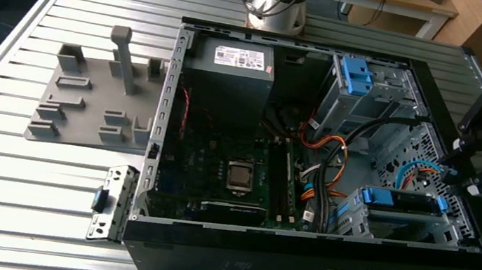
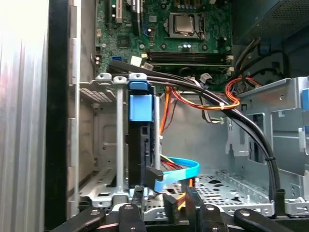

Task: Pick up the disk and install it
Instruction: 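Insert the first disk wire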

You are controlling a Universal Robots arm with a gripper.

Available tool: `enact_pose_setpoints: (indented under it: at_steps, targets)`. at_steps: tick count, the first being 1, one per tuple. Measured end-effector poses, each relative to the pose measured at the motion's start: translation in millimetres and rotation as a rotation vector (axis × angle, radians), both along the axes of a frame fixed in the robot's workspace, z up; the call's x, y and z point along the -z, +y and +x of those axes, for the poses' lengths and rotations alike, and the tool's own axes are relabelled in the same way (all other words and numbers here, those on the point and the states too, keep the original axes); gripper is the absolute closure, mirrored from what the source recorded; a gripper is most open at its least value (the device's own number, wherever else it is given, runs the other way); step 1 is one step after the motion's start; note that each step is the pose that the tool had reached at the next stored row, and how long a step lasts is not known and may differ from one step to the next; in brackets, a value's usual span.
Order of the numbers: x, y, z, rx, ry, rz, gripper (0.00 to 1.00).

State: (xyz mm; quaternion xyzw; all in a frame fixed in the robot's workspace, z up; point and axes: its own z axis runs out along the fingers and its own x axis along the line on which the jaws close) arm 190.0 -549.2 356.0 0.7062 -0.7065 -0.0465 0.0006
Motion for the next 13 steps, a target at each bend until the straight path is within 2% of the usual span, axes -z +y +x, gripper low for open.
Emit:
enact_pose_setpoints:
  at_steps: [10,13]
  targets:
    - [6.9,17.4,12.6,0.0,0.0,-0.0064,0.53]
    - [7.9,18.8,12.4,0.0,0.0,-0.0063,0.53]
